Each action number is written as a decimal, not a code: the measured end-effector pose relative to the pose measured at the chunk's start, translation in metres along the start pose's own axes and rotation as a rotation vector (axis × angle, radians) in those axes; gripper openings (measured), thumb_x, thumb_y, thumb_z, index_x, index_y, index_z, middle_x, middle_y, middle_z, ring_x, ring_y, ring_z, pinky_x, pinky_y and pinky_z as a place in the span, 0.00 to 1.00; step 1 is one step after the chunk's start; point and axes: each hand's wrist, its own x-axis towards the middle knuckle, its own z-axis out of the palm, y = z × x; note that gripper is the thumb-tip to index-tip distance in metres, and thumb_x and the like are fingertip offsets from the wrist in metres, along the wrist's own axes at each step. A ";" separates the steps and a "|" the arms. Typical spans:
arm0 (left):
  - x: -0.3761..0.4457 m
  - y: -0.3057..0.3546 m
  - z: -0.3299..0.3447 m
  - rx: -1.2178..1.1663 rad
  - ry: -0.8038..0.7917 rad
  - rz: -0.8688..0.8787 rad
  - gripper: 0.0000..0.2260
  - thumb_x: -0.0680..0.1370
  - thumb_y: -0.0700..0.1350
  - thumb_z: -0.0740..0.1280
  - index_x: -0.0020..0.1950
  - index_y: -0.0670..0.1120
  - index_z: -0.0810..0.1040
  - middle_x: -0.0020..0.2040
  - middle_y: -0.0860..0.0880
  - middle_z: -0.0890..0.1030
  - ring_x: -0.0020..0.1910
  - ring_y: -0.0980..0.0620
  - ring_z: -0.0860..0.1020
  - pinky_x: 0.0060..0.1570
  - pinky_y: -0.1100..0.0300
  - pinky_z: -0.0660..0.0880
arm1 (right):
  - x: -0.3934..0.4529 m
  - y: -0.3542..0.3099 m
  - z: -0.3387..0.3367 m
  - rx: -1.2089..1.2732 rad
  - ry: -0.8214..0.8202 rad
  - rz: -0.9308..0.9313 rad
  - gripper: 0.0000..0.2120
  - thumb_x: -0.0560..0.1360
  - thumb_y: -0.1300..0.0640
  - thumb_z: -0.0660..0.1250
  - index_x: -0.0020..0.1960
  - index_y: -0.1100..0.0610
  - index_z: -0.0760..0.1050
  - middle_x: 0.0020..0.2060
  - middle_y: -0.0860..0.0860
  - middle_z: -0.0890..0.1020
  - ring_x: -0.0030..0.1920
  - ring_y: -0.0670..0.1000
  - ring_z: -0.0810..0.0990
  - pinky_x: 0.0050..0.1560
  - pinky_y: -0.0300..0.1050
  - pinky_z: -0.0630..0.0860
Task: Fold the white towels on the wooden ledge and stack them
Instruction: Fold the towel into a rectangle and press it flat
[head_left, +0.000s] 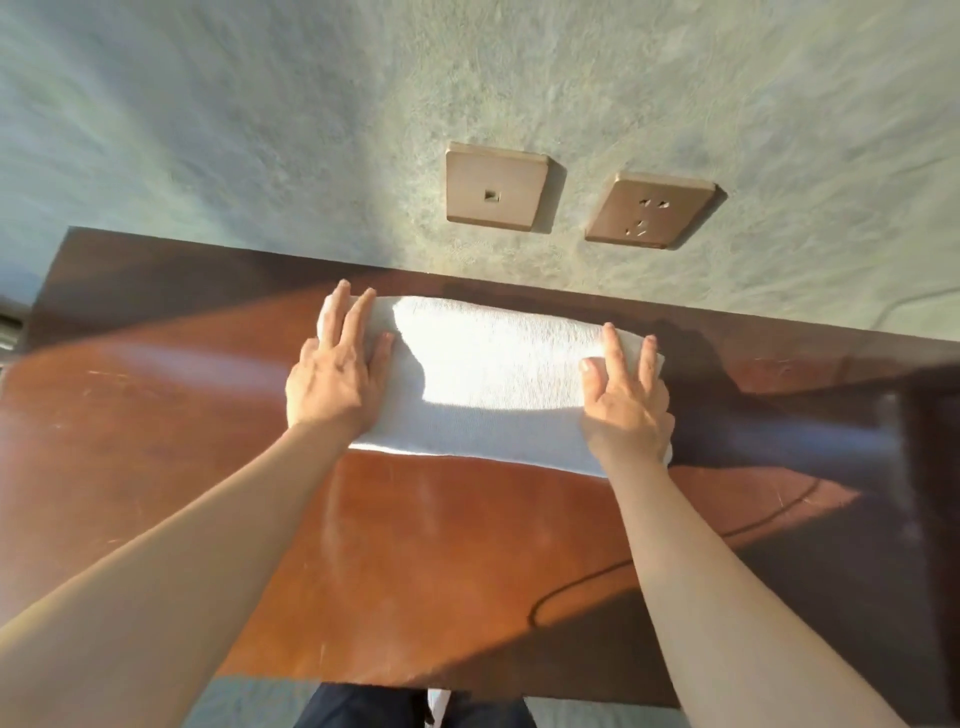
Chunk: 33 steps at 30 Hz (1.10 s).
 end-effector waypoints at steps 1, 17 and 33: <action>-0.003 -0.002 0.000 -0.013 0.011 0.011 0.24 0.84 0.63 0.48 0.80 0.63 0.52 0.82 0.61 0.47 0.62 0.39 0.73 0.57 0.43 0.76 | -0.006 -0.002 0.000 -0.001 0.002 0.009 0.25 0.83 0.37 0.43 0.79 0.32 0.44 0.82 0.47 0.43 0.75 0.60 0.61 0.69 0.62 0.65; -0.015 -0.192 -0.066 0.031 0.104 0.142 0.22 0.84 0.52 0.52 0.79 0.54 0.64 0.80 0.52 0.62 0.51 0.39 0.78 0.47 0.47 0.78 | -0.114 -0.153 0.080 -0.022 0.153 -0.019 0.32 0.79 0.35 0.42 0.80 0.40 0.58 0.81 0.55 0.57 0.65 0.66 0.71 0.63 0.63 0.71; 0.149 -0.305 -0.146 -0.081 0.260 -0.026 0.23 0.83 0.54 0.59 0.76 0.48 0.62 0.75 0.51 0.63 0.67 0.42 0.73 0.53 0.44 0.74 | -0.035 -0.352 0.137 0.444 0.451 -0.108 0.28 0.77 0.38 0.65 0.66 0.58 0.72 0.65 0.59 0.73 0.60 0.65 0.74 0.61 0.56 0.69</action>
